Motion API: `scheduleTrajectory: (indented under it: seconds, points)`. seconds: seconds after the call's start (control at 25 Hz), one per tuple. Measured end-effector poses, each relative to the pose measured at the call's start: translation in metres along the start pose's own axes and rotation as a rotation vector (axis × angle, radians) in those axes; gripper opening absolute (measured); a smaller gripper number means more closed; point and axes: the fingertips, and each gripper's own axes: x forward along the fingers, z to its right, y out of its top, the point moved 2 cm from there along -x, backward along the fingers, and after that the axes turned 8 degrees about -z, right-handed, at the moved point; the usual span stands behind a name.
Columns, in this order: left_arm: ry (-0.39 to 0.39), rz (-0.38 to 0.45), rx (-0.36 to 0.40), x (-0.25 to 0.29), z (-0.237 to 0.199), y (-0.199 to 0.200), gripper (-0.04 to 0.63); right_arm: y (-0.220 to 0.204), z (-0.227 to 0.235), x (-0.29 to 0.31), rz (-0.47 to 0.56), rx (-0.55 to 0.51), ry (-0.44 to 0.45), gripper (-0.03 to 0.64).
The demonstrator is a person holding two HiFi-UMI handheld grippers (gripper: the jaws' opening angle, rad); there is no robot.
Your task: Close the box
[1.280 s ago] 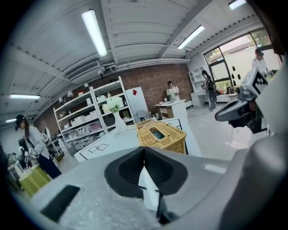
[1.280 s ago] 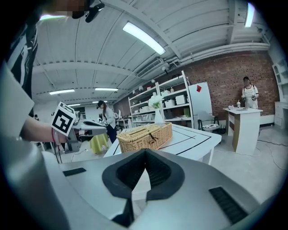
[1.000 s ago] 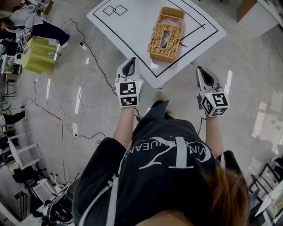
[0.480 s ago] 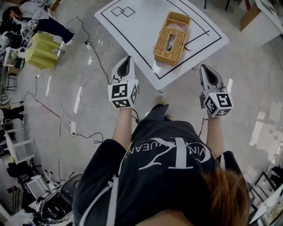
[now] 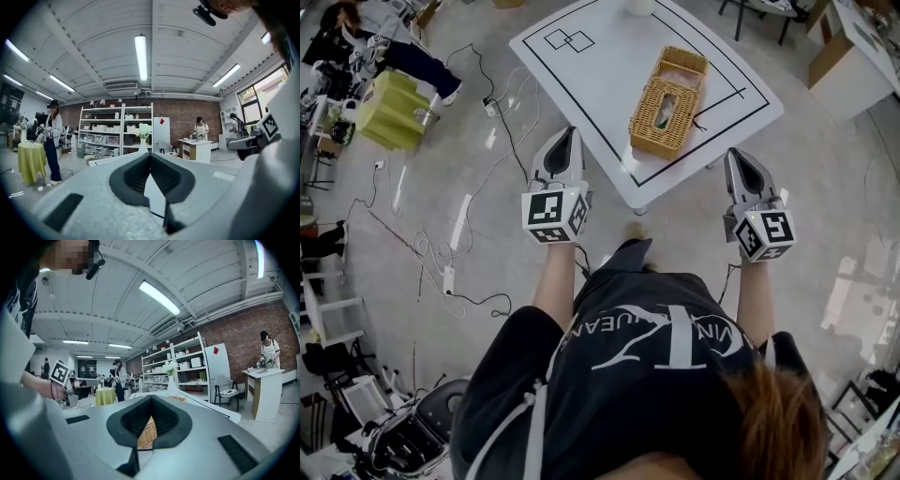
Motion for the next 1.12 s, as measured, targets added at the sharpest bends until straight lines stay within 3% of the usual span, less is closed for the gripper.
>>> scheduleTrajectory:
  seconds: [0.6,1.12]
  points:
    - [0.017,0.082,-0.017,-0.014,-0.013,0.021,0.006,0.019,-0.008,0.004,0.043,-0.008,0.010,-0.003]
    - [0.025,0.081,-0.018,-0.021,-0.016,0.017,0.005,0.020,-0.010,0.002,0.058,0.003,0.002,-0.003]
